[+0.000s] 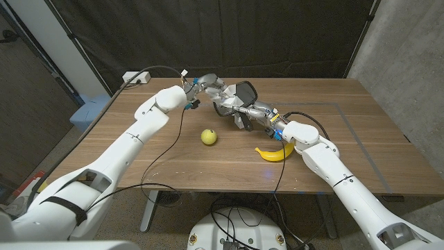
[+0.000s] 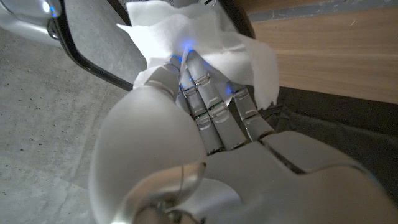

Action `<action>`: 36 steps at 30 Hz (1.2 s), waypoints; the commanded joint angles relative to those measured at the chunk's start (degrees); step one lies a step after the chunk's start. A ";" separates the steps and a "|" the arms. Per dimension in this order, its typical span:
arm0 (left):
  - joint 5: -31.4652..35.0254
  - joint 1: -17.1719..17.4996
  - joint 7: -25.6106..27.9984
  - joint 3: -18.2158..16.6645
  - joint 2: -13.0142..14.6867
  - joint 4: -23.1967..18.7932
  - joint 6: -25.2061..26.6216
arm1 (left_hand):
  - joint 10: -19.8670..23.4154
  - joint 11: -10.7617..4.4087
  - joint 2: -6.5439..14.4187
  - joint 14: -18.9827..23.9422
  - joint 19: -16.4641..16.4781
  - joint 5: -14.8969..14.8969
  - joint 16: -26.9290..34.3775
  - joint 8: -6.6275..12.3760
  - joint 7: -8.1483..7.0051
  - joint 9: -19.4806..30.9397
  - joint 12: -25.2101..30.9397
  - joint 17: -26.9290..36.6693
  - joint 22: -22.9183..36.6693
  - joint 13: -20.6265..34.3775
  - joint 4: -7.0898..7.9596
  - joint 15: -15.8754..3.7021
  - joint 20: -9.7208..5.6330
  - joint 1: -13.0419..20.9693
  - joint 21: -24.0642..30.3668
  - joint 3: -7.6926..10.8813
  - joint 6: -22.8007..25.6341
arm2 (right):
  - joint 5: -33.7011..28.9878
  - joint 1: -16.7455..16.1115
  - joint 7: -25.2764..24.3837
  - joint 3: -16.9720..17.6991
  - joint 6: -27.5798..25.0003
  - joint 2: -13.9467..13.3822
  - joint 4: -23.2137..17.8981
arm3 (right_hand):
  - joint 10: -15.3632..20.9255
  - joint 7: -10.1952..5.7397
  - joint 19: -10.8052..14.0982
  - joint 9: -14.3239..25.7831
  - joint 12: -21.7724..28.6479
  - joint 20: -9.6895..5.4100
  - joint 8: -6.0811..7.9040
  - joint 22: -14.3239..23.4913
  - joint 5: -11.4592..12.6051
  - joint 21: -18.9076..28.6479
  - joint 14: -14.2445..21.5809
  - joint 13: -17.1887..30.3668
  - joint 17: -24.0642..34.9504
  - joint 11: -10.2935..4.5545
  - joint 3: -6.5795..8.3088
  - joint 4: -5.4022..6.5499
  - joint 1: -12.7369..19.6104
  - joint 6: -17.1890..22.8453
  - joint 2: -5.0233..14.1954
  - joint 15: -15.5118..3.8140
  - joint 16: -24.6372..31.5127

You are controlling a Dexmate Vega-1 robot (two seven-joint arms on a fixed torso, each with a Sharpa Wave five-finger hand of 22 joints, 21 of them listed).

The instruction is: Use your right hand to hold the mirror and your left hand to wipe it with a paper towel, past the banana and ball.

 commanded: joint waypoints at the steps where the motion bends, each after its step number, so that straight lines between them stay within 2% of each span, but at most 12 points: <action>1: 19.59 5.44 13.10 0.41 0.76 -8.08 -5.88 | 2.34 -2.32 -0.28 -0.56 -0.73 -0.25 -0.26 -0.48 -1.44 -0.07 -0.57 0.54 -0.22 0.25 -0.03 -2.46 -0.21 0.23 0.20 0.45 0.17 | 0.30 -0.32 -0.24 0.24 0.21 0.38 -0.05 | 2.27 -1.95 -0.14 0.27 -0.29 -8.20 0.04 -0.16 -0.07 0.29 -4.78 0.09 0.14 -2.21 0.15 0.22 5.44 1.52 4.95 -4.77 0.27; 6: 26.22 6.60 17.21 0.40 0.52 -8.28 -9.19 | 2.55 -2.57 -0.50 -1.82 -2.01 -0.37 -0.85 -0.70 -2.05 -0.13 -1.03 0.95 -0.63 0.39 0.05 -2.47 -0.17 0.06 0.07 0.37 0.41 | 0.53 -0.77 -0.42 0.46 0.07 0.42 -0.42 | 2.14 -1.87 -0.21 0.28 -0.24 -8.18 0.03 -0.48 -0.09 0.43 -4.72 0.34 0.16 -2.21 0.12 0.27 5.48 1.49 4.92 -4.77 0.30; 9: 28.08 6.73 16.73 0.32 0.39 -8.36 -10.72 | 2.90 -3.22 -0.49 -3.97 -4.08 -0.43 -1.75 -0.94 -2.69 -0.18 -1.64 1.54 -1.23 0.57 0.07 -2.64 -0.15 0.13 -0.33 0.43 0.80 | 0.48 -1.00 -0.61 0.52 0.06 0.39 -0.68 | 2.20 -1.93 -0.22 0.31 -0.28 -8.19 0.04 -0.70 -0.09 0.55 -4.75 0.29 0.15 -2.24 0.13 0.29 5.55 1.49 4.96 -4.77 0.28; 11: 29.17 6.72 16.42 0.32 0.35 -8.35 -11.86 | 2.95 -3.10 -0.60 -4.71 -4.35 -0.44 -2.06 -0.99 -2.99 -0.19 -1.84 1.69 -1.41 0.62 0.04 -2.66 -0.16 0.14 -0.36 0.41 0.98 | 0.53 -1.05 -0.61 0.55 0.08 0.38 -0.73 | 2.22 -1.90 -0.25 0.32 -0.27 -8.20 0.07 -0.79 -0.10 0.60 -4.76 0.31 0.14 -2.20 0.13 0.29 5.57 1.57 4.94 -4.77 0.27; 19: 32.01 7.18 14.16 -0.39 -0.31 -8.82 -13.84 | 3.33 -3.38 -0.36 -6.04 -5.49 -0.45 -2.65 -1.12 -2.53 -0.26 -2.42 2.22 -2.07 0.76 0.29 -2.71 -0.06 -0.04 -0.62 0.49 1.57 | 0.49 -1.16 -0.87 0.56 0.06 0.44 -1.03 | 2.13 -1.93 -0.26 0.26 -0.31 -8.23 0.15 -1.20 -0.11 0.88 -4.72 0.44 0.13 -2.20 0.11 0.31 5.70 1.88 4.95 -4.77 0.27; 25: 33.44 7.53 12.69 -1.34 -0.88 -8.88 -13.31 | 3.86 -3.34 -0.25 -5.97 -5.54 -0.47 -2.63 -1.34 -2.39 -0.31 -2.57 2.50 -2.42 0.84 0.40 -2.71 0.03 -0.13 -0.57 0.54 1.55 | 0.60 -1.03 -0.93 0.51 0.17 0.66 -0.79 | 2.21 -1.99 -0.28 0.26 -0.35 -8.22 0.11 -1.45 -0.11 1.05 -4.76 0.41 0.14 -2.08 0.11 0.36 5.74 1.80 4.96 -4.77 0.25; 36: 42.01 8.98 17.85 -2.89 -1.76 -8.91 -7.52 | 3.98 -3.29 -0.35 -5.81 -5.45 -0.51 -2.66 -1.74 -2.47 -0.36 -3.15 2.96 -3.01 1.05 0.36 -2.72 0.18 -0.09 -0.37 0.60 1.48 | 0.60 -0.26 -0.54 0.39 0.14 0.71 -0.10 | 2.15 -1.85 -0.43 0.29 -0.44 -8.19 0.03 -2.00 -0.13 1.31 -4.80 0.46 0.15 -2.09 0.07 0.43 5.83 1.58 4.90 -4.77 0.23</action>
